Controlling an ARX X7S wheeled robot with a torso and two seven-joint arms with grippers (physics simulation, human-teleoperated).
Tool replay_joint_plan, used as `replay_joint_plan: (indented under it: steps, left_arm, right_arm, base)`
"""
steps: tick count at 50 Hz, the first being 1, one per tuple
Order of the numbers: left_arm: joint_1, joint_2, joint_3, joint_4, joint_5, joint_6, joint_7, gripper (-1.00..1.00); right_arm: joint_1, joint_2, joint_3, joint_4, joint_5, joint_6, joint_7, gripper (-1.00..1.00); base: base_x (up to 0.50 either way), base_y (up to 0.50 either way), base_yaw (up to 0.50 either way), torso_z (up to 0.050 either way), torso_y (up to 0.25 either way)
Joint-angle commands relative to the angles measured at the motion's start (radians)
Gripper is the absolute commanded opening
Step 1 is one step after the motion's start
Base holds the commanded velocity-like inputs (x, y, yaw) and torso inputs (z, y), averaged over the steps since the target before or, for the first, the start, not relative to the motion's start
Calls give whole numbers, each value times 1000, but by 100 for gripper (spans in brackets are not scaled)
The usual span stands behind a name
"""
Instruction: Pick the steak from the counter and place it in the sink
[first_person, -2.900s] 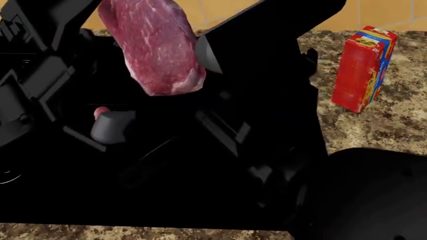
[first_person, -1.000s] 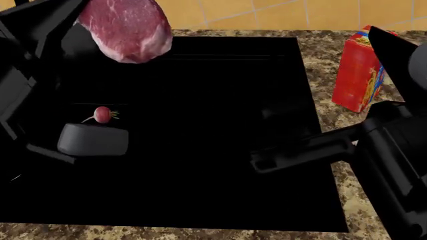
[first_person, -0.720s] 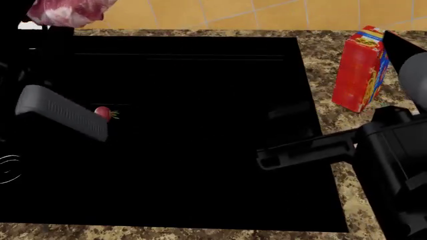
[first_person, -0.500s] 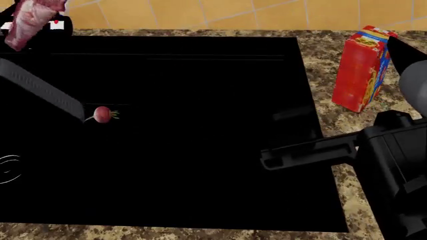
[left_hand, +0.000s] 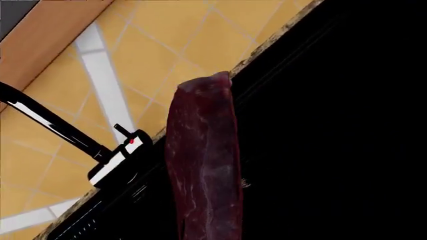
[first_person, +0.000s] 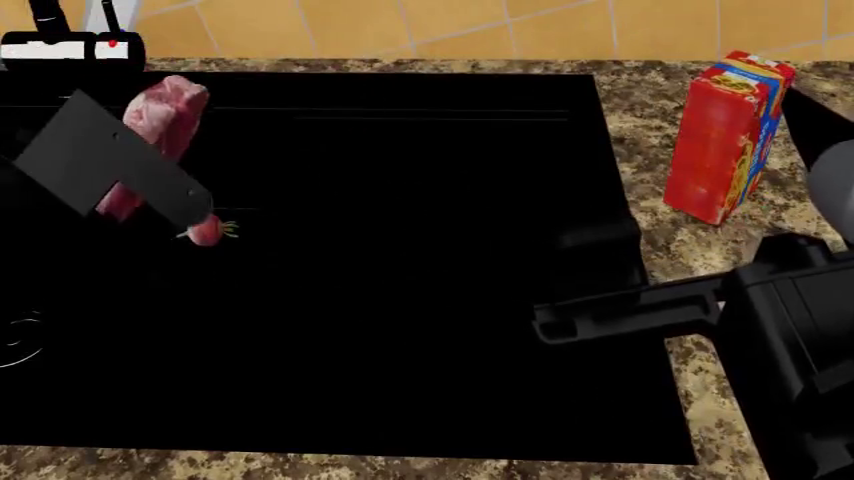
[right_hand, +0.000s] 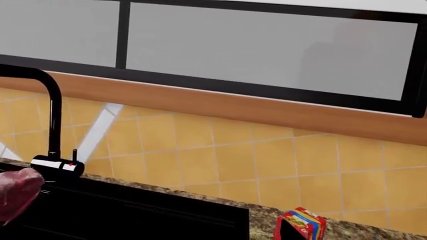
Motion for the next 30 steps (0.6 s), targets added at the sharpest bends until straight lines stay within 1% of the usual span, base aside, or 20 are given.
replay_joint_plan:
  steps: [1, 8, 9, 14, 20, 23, 30]
  left_arm:
    - [-89, 100, 3, -171, -41, -124, 38, -100]
    - [-106, 137, -23, -257, -43, -117, 30, -100]
    - [-109, 147, -49, -267, -51, -129, 29, -100]
    - [-123, 132, -50, -231, -64, -156, 44, -100]
    - [-147, 118, -39, -246, -53, -173, 37, -100]
    - [-156, 119, -35, -278, -50, -172, 37, -100]
    - [-181, 130, -28, -448, -29, -110, 31, -100]
  right_arm:
    - [-30, 4, 9, -10, -21, -13, -17, 100]
    - [-58, 10, 26, -17, -27, -25, -25, 100]
    - [-63, 11, 29, -17, -29, -27, -26, 100]
    - [-86, 14, 45, -19, -40, -38, -38, 100]
    - [-104, 8, 48, -13, -64, -48, -59, 100]
    - [-108, 7, 47, -13, -70, -52, -64, 100]
    - [-122, 7, 49, -15, -76, -58, -71, 100]
  base:
    - [0, 0, 0, 0, 0]
    - [0, 0, 0, 0, 1]
    - [0, 0, 0, 0, 0]
    - [0, 0, 0, 0, 0]
    - [0, 0, 0, 0, 0]
    - [0, 0, 0, 0, 3]
    - [0, 0, 0, 0, 0]
